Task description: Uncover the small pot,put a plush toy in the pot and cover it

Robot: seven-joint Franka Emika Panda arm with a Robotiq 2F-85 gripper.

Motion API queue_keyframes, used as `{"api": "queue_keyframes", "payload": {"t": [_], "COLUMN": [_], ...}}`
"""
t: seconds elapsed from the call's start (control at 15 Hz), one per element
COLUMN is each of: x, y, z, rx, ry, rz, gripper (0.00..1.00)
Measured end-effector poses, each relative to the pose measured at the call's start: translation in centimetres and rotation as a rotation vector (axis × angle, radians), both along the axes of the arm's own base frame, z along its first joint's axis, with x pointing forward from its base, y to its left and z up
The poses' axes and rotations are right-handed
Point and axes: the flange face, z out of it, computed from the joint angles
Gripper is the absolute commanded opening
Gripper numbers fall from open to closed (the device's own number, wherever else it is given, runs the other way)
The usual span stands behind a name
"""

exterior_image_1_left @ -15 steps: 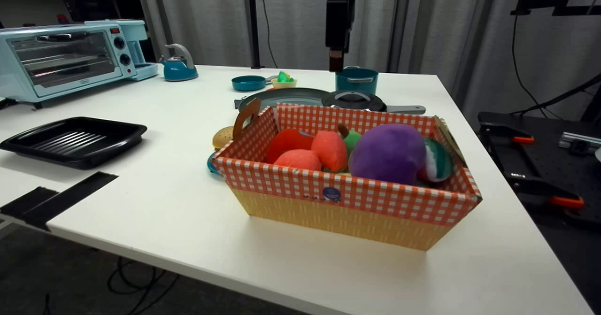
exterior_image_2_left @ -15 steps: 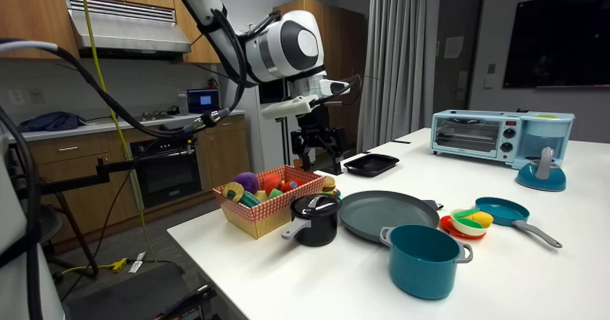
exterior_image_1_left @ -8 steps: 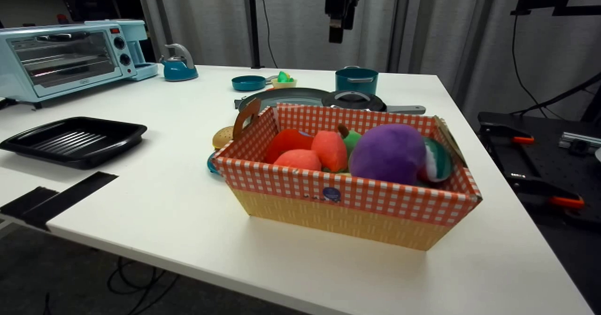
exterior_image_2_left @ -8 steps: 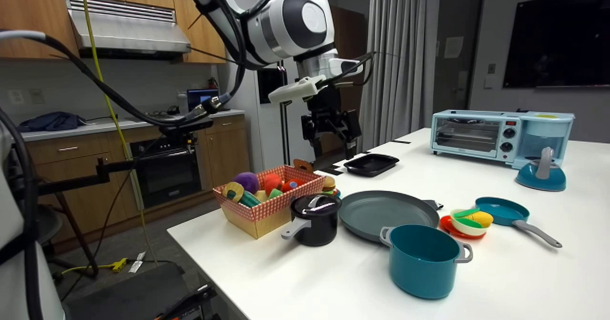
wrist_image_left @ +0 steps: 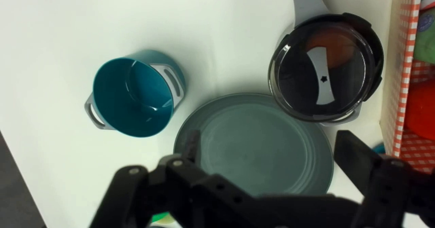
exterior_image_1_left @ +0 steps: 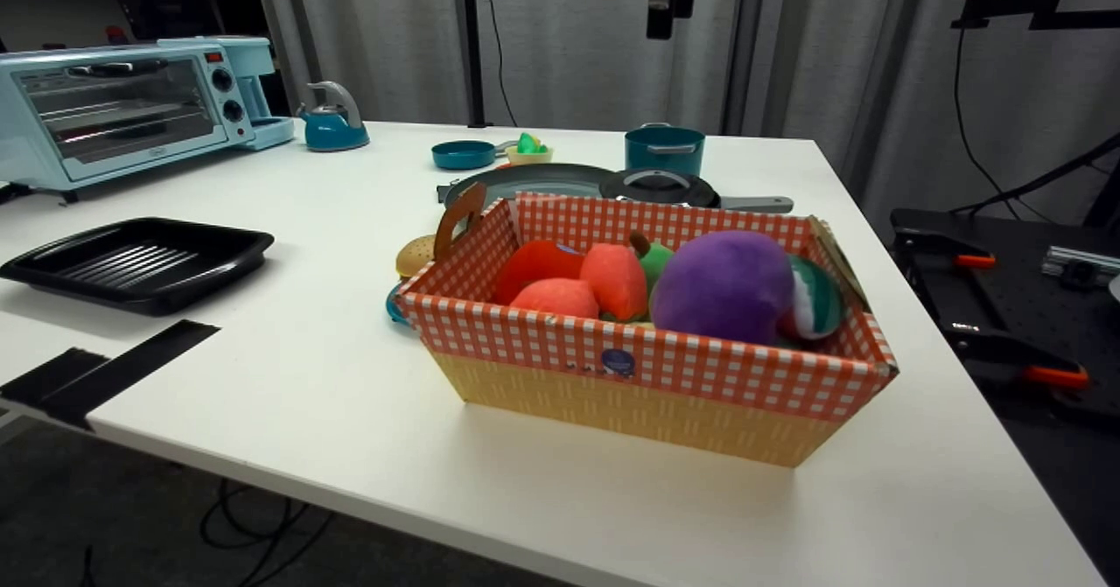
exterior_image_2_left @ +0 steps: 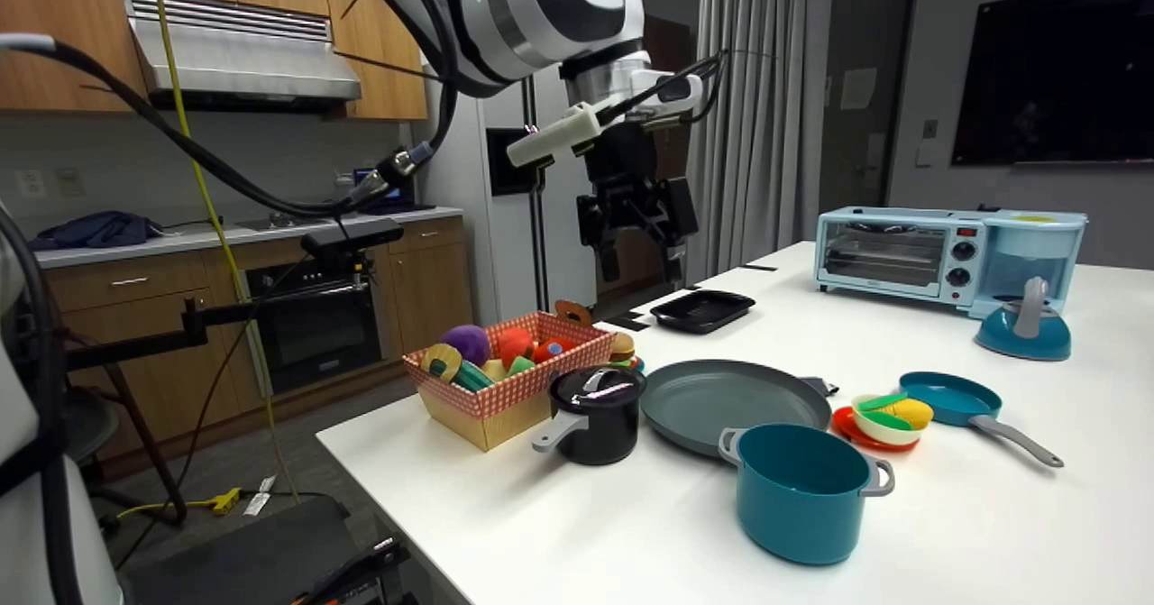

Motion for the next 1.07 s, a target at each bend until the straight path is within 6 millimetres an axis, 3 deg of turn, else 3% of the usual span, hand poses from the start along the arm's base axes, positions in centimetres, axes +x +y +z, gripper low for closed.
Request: {"api": "queue_keyframes", "payload": {"t": [0.6, 1.07], "x": [-2.4, -3.2], "y": [-2.2, -2.6], "z": [1.8, 2.2], "rx": [0.023, 0.045], "ry": [0.097, 0.122], "rz": [-0.063, -0.073], "gripper": [1.0, 1.0]}}
